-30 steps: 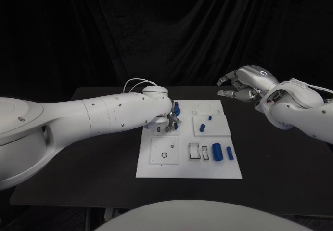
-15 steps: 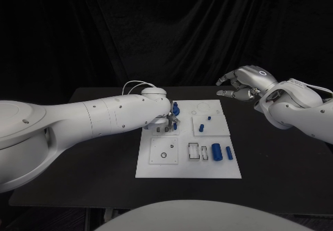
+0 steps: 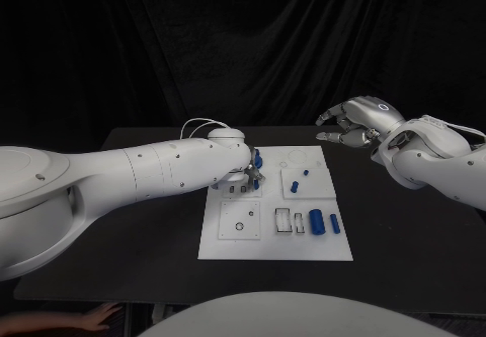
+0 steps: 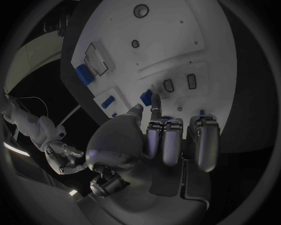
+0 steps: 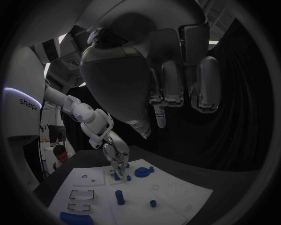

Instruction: Assemble the parts on the task board

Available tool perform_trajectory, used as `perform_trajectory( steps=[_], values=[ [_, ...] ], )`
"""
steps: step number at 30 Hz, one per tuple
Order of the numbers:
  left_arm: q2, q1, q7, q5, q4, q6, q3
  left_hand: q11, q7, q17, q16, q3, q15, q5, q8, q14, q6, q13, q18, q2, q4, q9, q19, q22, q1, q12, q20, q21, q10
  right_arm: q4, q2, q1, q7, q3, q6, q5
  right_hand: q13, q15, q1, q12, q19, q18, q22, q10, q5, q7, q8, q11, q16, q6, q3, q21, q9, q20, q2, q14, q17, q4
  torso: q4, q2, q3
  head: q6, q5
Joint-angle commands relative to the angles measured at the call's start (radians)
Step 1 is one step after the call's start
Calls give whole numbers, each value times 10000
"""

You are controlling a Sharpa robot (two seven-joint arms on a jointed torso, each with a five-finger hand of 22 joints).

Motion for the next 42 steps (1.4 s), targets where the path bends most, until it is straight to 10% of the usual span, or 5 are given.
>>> perform_trajectory(
  steps=[1, 25, 42],
  values=[
    [23, -24, 183, -5, 29, 9, 10, -52, -8, 2627, 26, 2, -45, -120, -59, 1075, 92, 2628, -96, -34, -35, 28, -63, 950, -71, 34, -22, -33, 1041, -6, -1, -25, -231, 8, 74, -15, 2338, -13, 3, -46, 220, 40, 2163, 688, 66, 52, -64, -1, 45, 41, -19, 15, -13, -29, 88, 888, 2350, -16, 15, -2, 1, -1, -17],
    [66, -80, 105, -5, 45, 213, 10, -96, -63, 2627, 26, 252, -80, -15, -227, 1075, 222, 2628, -97, -82, -313, 199, -39, 972, -46, 34, -51, -50, 1041, -48, 29, -26, -369, 8, 259, -15, 2329, -7, -3, -55, 211, 45, 2157, 677, 86, 65, -67, 10, 30, 56, -30, -4, -26, -25, 85, 880, 2335, -8, -1, -20, 12, -1, 11],
    [61, -131, 117, -5, 6, 294, 10, -136, -104, 2627, 26, 1456, -124, 897, -662, 1075, 292, 2628, -87, -307, -1171, 465, -47, 965, 23, 34, -99, -124, 1041, -38, 28, -27, -417, 8, 252, -15, 2246, 5, 22, -137, 163, 65, 2129, 569, 116, 68, -50, 22, -29, 112, -25, -86, -35, -16, 100, 850, 2277, -18, -1, -22, 6, -1, 32]
  ],
)
